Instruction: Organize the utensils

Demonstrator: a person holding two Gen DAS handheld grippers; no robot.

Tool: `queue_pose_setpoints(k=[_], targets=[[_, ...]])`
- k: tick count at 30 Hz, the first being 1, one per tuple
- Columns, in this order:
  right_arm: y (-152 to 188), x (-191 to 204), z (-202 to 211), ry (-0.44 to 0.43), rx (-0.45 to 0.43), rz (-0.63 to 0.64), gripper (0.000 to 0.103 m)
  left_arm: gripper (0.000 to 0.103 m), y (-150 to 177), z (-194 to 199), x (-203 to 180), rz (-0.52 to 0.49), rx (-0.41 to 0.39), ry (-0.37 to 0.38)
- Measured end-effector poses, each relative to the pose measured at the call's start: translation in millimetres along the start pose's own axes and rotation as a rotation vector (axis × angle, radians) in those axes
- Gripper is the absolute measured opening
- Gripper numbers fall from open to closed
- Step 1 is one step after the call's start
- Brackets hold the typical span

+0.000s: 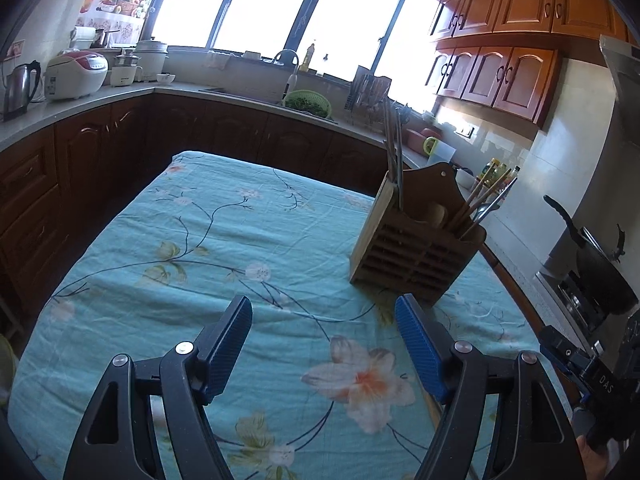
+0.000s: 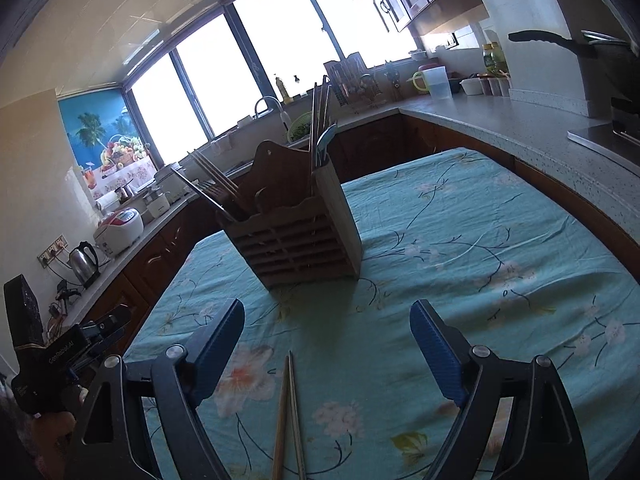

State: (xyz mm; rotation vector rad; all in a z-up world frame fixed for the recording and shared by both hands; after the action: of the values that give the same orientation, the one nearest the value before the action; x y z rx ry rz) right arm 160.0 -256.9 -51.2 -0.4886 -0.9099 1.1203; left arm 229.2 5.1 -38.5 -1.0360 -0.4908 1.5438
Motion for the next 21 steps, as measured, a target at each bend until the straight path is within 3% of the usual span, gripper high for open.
queue_pose_setpoints(k=[14, 21], targets=[[36.7, 24.1, 34.8, 0.003, -0.006, 0.076, 0.089, 0.074, 31.6, 51.3, 1.9, -0.021, 0.001, 0.006], [20.7, 39.8, 65.0, 0.018, -0.103, 0.151, 0.096, 0.084, 23.2, 92.5, 1.1, -0.041, -0.106, -0.002]])
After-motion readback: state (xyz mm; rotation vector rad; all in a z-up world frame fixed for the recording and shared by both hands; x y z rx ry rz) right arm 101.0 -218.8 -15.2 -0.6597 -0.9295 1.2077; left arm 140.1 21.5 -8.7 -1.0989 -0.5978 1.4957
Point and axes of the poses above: each gripper's, at about its wrist camera, not at the fingertips, and z roughly against the way its jaws point, x to its left, y to its underside, the point moved 7 cm from there along -z, roughly the way its jaws point
